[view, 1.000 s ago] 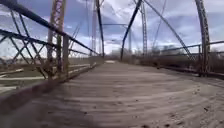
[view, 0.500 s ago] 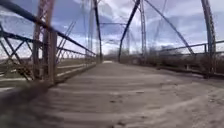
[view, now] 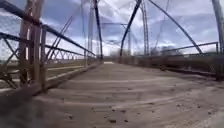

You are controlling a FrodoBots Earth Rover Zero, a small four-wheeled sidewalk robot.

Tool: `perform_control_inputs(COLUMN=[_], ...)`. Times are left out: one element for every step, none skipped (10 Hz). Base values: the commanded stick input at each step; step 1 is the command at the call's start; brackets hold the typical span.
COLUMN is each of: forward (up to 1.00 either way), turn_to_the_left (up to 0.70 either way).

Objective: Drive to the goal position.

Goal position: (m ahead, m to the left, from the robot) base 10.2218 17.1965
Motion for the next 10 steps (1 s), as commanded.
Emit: perform_control_inputs(forward=[1.00,1.00,1.00,1.00,1.00,1.00,1.00,1.00,1.00,1.00], turn_to_the_left=[-0.02,-0.02,-0.04,-0.11,-0.14,-0.07,0.00,0.01,0.01,0.01])
